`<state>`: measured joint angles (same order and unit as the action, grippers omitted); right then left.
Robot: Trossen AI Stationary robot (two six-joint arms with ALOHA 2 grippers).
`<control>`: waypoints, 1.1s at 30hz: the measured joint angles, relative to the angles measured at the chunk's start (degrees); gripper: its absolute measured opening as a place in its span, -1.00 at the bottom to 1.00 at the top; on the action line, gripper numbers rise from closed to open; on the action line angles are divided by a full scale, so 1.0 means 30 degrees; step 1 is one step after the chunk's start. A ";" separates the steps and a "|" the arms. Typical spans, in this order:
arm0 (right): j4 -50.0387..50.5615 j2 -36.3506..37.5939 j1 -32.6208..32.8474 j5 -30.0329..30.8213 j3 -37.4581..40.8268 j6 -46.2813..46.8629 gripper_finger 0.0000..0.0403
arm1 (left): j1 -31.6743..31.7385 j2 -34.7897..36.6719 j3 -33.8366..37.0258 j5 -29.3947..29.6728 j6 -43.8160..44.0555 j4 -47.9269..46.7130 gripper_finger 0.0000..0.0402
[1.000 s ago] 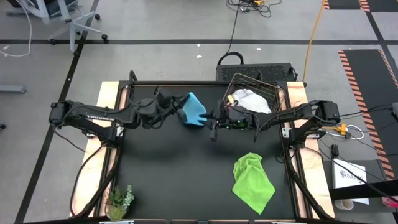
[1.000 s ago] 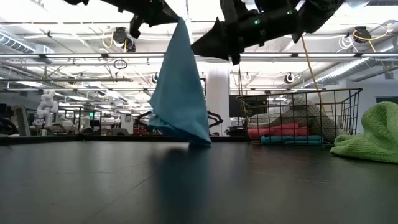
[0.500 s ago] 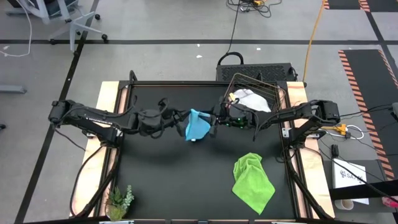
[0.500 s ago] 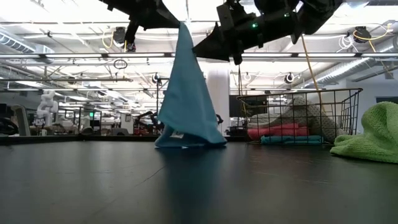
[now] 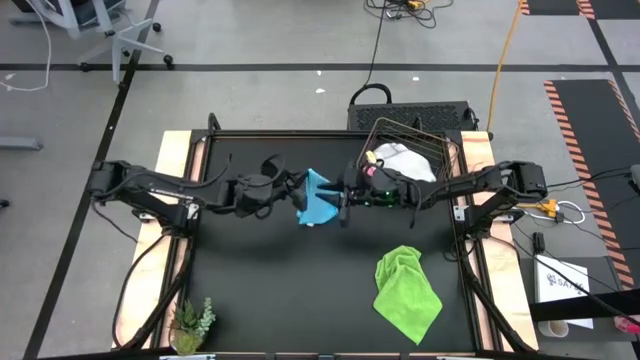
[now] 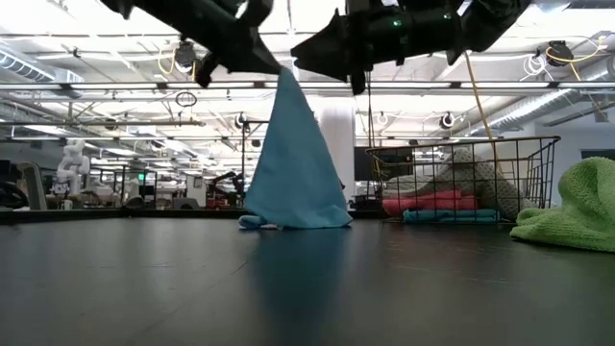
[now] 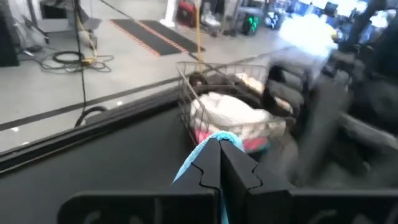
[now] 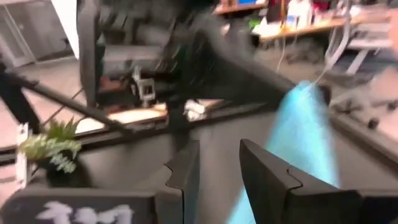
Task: Fold microfiber towels
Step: Fold the blue towel
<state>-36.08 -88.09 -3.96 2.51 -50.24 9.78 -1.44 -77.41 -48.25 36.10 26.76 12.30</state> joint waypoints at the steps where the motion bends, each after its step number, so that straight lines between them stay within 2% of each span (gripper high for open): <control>1: 0.0468 0.0002 0.0111 -0.0085 -0.0007 0.0245 -0.48 | 0.0182 -0.0302 -0.0027 -0.0023 -0.0014 0.0693 -1.00; 5: 0.3639 0.0007 0.0583 0.0067 -0.0007 0.0512 -0.48 | 0.0681 -0.1094 -0.0055 -0.0858 -0.0364 0.2579 -1.00; 9: 0.6767 0.0007 0.0945 0.0141 -0.0007 0.0517 -0.48 | 0.1047 -0.1618 -0.0010 -0.1386 -0.0373 0.2700 -1.00; 12: 0.7879 -0.0003 0.1008 0.0196 -0.0007 0.0322 -0.48 | 0.1287 -0.1871 -0.0006 -0.1515 -0.0595 0.2552 -1.00; 15: 0.7857 -0.0325 0.0974 0.0238 -0.0021 0.0045 -0.48 | 0.1696 -0.2192 -0.0044 -0.1523 -0.0929 0.2777 -1.00; 23: 0.5611 -0.2070 0.1228 -0.0226 -0.0015 0.1048 -0.48 | 0.2998 -0.2455 0.0002 -0.0997 -0.0448 -0.1391 -1.00; 33: 0.2176 -0.5023 0.1849 -0.0929 -0.0011 0.0913 -0.48 | 0.4119 -0.2913 -0.0058 -0.1022 -0.0730 -0.2934 -1.00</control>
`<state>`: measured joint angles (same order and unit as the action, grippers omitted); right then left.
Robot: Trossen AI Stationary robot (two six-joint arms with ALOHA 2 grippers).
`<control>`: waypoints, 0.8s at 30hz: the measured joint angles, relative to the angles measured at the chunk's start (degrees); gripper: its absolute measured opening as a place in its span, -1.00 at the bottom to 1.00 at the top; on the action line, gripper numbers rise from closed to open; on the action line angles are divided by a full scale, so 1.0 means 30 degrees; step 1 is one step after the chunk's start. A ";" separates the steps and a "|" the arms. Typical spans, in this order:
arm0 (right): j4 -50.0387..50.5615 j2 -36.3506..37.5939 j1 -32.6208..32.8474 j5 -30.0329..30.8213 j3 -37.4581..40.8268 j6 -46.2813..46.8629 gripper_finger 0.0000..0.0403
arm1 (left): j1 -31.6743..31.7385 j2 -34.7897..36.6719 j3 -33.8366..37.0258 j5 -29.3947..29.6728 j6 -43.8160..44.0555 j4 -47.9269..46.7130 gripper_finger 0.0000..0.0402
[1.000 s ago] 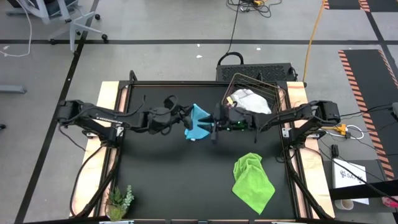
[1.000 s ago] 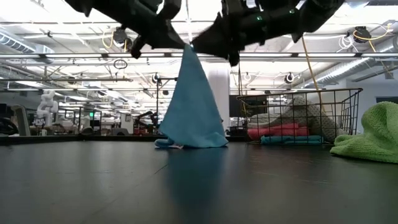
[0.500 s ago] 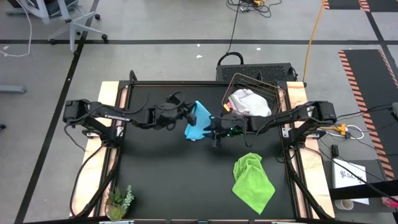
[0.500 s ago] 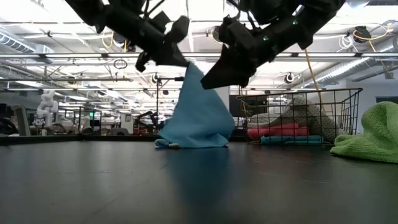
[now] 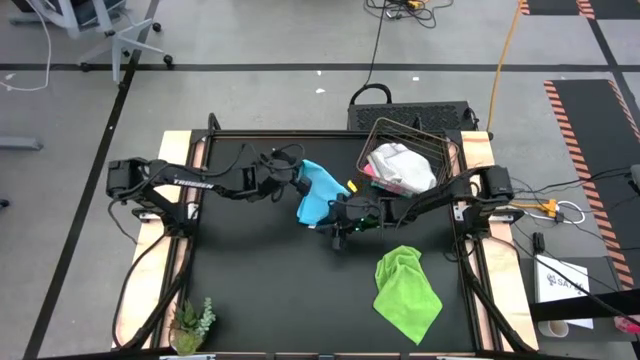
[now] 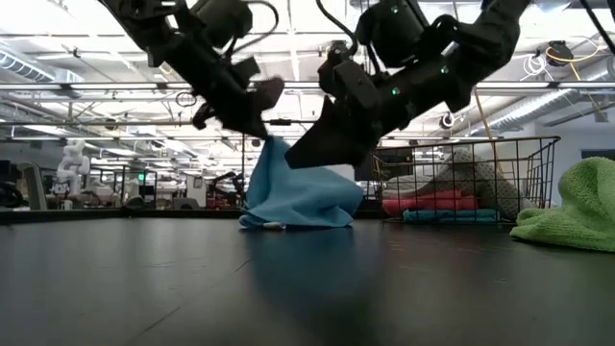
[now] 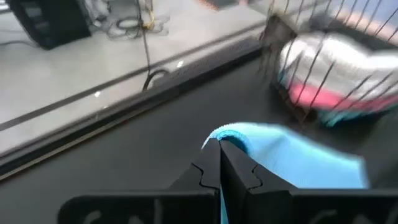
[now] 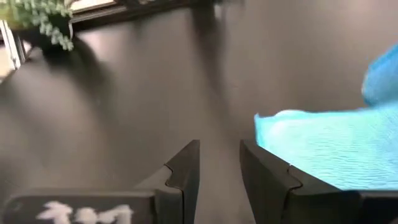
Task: Fold microfiber towels
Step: Fold the blue towel
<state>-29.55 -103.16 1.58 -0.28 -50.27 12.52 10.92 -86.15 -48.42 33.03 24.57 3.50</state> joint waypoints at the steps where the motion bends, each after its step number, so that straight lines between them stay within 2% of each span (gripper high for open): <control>1: -0.0029 -0.0180 0.0009 -0.0013 -0.0011 -0.0214 -0.48 | 0.0037 -0.0052 0.0035 -0.0079 -0.0005 -0.0405 -1.00; 13: 0.0936 -0.2443 -0.0020 0.0267 0.0003 -0.2409 -0.48 | -0.0633 -0.2447 0.0015 -0.2733 0.1806 -0.1009 -1.00; 17: 0.1492 -0.2421 -0.0088 0.1447 -0.0011 -0.3695 -0.48 | -0.1303 -0.3301 0.0040 -0.3516 0.2653 -0.1786 -1.00; 24: 0.1700 -0.2335 -0.0523 0.2038 -0.0011 -0.4268 -0.48 | -0.2519 -0.3658 0.0036 -0.5261 0.3880 -0.3610 -1.00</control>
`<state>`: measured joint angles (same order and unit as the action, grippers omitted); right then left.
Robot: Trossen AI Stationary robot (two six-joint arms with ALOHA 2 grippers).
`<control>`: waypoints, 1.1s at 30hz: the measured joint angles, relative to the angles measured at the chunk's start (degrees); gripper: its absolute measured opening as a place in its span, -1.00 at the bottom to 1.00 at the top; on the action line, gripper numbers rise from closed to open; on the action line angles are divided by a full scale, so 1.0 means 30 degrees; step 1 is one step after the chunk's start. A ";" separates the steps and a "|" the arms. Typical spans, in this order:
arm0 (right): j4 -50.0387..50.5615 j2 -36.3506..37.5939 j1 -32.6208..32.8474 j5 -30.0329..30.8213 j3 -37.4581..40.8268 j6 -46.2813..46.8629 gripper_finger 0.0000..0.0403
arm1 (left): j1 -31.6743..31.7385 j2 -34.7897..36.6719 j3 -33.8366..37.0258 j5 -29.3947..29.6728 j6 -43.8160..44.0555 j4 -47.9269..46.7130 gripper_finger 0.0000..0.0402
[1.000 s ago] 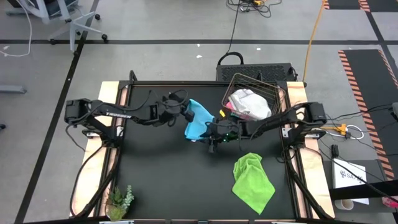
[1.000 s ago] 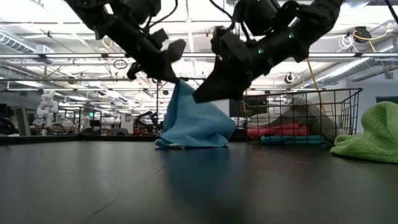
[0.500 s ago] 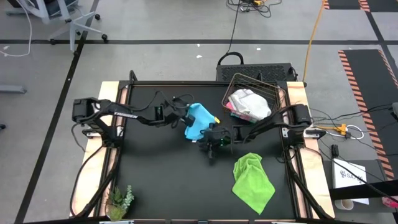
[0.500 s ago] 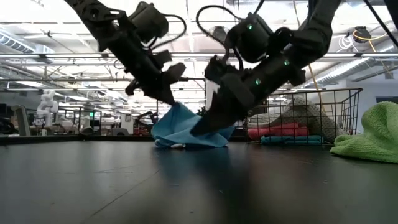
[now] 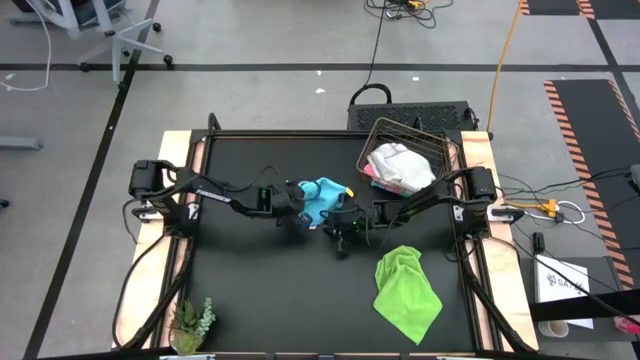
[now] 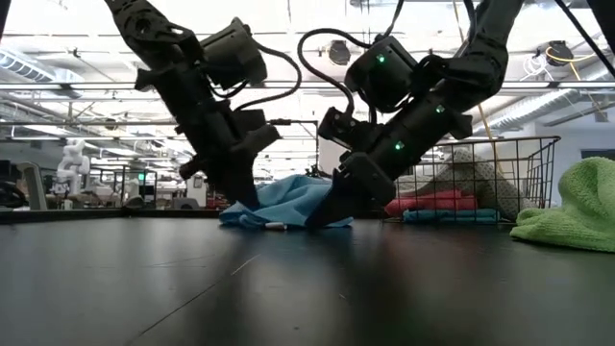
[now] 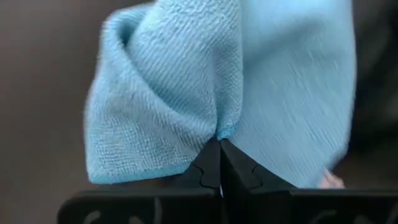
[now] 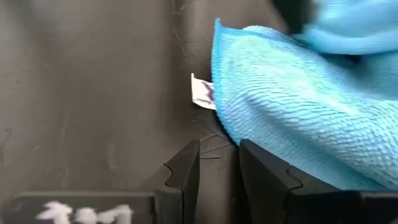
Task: Fold microfiber towels
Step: Fold the blue towel
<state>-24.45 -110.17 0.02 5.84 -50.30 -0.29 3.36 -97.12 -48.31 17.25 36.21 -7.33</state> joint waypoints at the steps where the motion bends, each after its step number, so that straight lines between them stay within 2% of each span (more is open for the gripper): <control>1: 0.0022 0.0009 -0.0066 -0.0007 0.0000 0.0004 -0.48 | -0.0203 0.0000 -0.0006 -0.0317 0.0191 -0.0334 -1.00; 4: 0.0068 0.0015 -0.0220 -0.0026 0.0000 0.0004 -0.48 | -0.0795 0.0000 -0.0005 -0.1434 0.0652 -0.1711 -1.00; 7: 0.0093 0.0015 -0.0314 -0.0029 0.0000 0.0004 -0.48 | -0.1323 0.0000 0.0000 -0.3379 0.0794 -0.2103 -1.00; 12: 0.0095 0.0015 -0.0359 -0.0026 0.0000 0.0004 -0.48 | -0.2164 0.0000 0.0000 -0.7802 0.1210 -0.0720 -1.00; 14: 0.0097 0.0015 -0.0359 -0.0026 0.0000 0.0004 -0.48 | -0.2509 0.0000 0.0000 -0.8665 0.1398 0.0312 -1.00; 17: 0.0334 0.0166 -0.0363 -0.0160 0.0000 0.0930 -0.48 | -0.2955 0.0000 -0.0001 -0.8336 0.1805 0.1831 -1.00; 21: 0.1716 0.1285 -0.0408 -0.1716 0.0029 0.2268 -0.48 | -0.3158 0.0000 -0.0001 -0.6690 0.2168 0.2474 -1.00; 27: 0.2881 0.3086 0.0800 -0.1963 0.0007 -0.2099 -0.48 | -0.2894 0.0000 -0.0004 -0.6201 0.2125 0.2527 -0.99; 33: 0.2364 0.2500 0.1874 -0.1068 0.0009 -0.4673 -0.48 | -0.2400 0.0000 -0.0007 -0.6168 0.2168 0.3255 -0.99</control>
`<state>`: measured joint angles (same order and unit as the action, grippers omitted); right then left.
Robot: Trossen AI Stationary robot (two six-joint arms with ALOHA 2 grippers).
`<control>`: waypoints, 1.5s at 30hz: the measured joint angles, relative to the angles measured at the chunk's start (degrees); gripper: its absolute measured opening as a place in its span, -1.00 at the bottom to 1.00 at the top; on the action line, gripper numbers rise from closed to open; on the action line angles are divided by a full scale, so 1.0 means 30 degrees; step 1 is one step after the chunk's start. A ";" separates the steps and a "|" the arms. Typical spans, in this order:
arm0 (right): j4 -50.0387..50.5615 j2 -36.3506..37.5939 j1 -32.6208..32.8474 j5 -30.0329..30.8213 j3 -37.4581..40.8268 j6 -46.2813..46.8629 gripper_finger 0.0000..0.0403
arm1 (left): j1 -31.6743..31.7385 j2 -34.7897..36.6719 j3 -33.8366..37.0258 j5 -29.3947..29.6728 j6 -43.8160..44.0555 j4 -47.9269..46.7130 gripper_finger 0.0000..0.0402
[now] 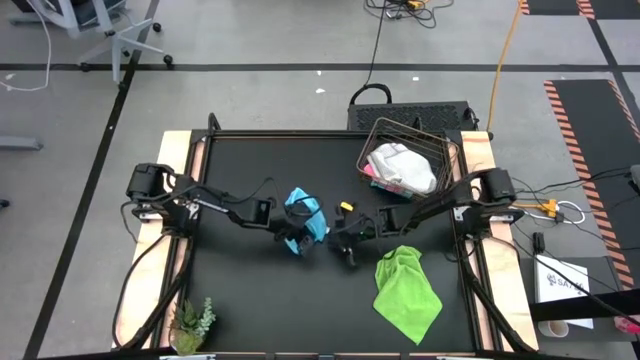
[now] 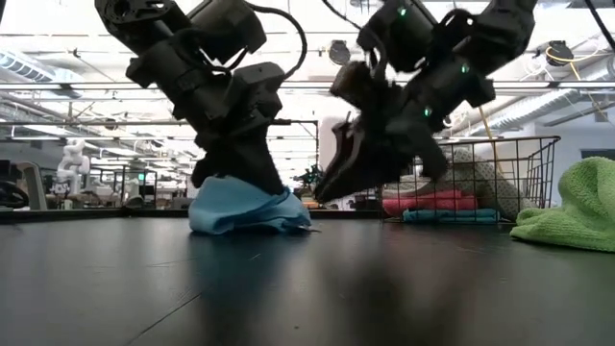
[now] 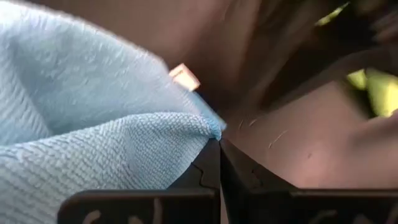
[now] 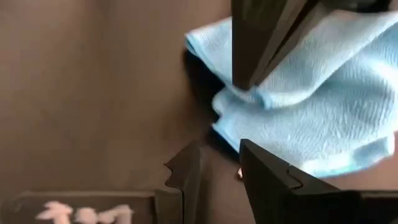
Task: Fold microfiber towels
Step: Fold the blue towel
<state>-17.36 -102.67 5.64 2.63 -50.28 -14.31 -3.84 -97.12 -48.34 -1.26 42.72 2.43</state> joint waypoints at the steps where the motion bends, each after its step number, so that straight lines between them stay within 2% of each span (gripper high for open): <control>1: -0.0242 -0.0289 0.0031 0.0228 0.0029 -0.0321 -0.48 | 0.0040 0.0000 0.0000 -0.0024 0.0064 0.0330 -0.99; 5: -0.2010 -0.1247 -0.0026 0.1099 0.0005 -0.1182 -0.48 | 0.0132 0.0000 0.0000 -0.0015 0.0469 0.1505 -0.99; 10: -0.2398 -0.1581 -0.0113 0.1691 0.0008 -0.2210 -0.48 | 0.0132 0.0000 0.0000 -0.0022 0.0518 0.1575 -0.99; 20: -0.0064 -0.1552 -0.0120 0.1625 -0.0024 -0.2528 -0.48 | 0.0132 0.0000 0.0000 -0.0028 0.0540 0.1575 -0.99; 28: -0.0719 -0.1578 -0.0256 0.1642 0.0005 -0.2615 -0.48 | 0.0132 0.0003 0.0000 -0.0069 0.0802 0.1563 -0.99; 31: -0.0818 -0.1742 -0.0382 0.2262 0.0005 -0.2608 -0.49 | 0.0121 0.0007 0.0000 -0.0125 0.0948 0.1560 -0.99; 35: -0.0705 -0.1742 -0.0618 0.2660 0.0005 -0.2625 -0.63 | 0.0118 0.0007 0.0000 -0.0414 0.0977 0.1560 -0.99; 40: -0.0652 -0.1742 -0.0770 0.2756 0.0012 -0.2455 -0.95 | 0.0115 0.0007 0.0000 -0.0806 0.1161 0.1533 -0.99; 45: -0.0514 -0.1441 -0.0761 0.3681 0.0012 -0.1894 -0.99 | 0.0051 0.0015 0.0000 -0.1232 0.1334 0.1517 -0.99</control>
<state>-18.90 -107.00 3.36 13.68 -50.24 -19.99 -3.68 -97.08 -48.34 -4.95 46.72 6.98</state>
